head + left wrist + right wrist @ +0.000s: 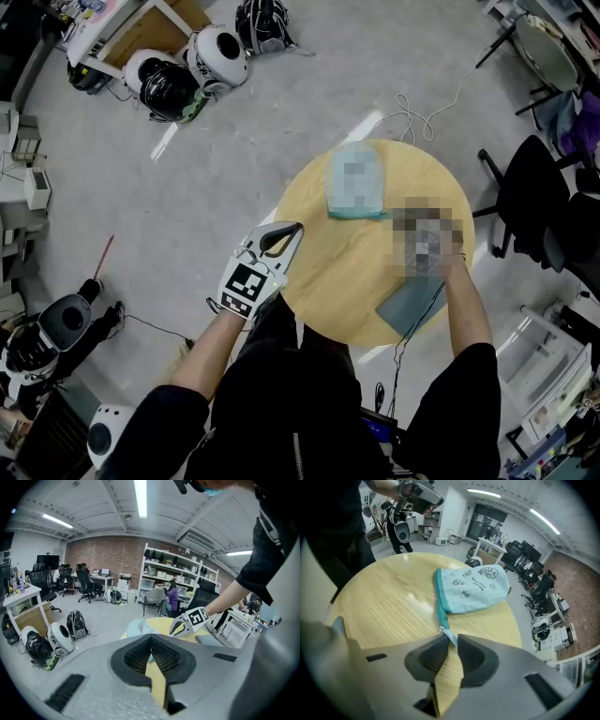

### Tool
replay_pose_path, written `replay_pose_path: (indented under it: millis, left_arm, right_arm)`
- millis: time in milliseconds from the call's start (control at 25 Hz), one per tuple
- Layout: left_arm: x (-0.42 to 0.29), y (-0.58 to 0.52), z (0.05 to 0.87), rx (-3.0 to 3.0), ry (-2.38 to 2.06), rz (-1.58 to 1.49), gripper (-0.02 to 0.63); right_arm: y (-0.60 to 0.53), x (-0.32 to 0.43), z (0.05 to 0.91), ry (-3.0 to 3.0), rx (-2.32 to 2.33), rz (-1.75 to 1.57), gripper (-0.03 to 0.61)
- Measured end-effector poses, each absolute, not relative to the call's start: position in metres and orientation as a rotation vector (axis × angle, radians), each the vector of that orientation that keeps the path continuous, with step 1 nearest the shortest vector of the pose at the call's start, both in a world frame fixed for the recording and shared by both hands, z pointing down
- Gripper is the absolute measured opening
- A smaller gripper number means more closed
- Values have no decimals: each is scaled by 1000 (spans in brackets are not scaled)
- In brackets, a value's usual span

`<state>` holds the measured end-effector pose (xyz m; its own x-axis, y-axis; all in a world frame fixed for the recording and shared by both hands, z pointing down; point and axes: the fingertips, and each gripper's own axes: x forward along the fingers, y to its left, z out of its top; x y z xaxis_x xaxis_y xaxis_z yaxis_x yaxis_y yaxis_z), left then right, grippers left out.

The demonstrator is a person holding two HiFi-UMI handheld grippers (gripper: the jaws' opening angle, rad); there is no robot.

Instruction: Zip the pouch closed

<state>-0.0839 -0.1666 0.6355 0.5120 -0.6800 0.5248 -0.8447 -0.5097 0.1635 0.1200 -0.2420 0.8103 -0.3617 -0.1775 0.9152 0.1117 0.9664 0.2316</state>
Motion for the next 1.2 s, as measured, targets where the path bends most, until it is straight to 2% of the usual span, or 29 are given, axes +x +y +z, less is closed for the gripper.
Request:
replay_pose_path:
  millis: [160, 720, 1200]
  left_arm:
    - [-87, -167, 633, 2361, -1253, 558, 7]
    - [-94, -164, 607, 2454, -1216, 538, 8]
    - [-71, -171, 558, 2617, -1142, 458, 8]
  right_arm:
    - [-230, 118, 807, -1941, 75, -230, 23]
    - [-197, 79, 722, -2237, 394, 260, 12]
    - [-201, 65, 620, -2294, 574, 254, 11]
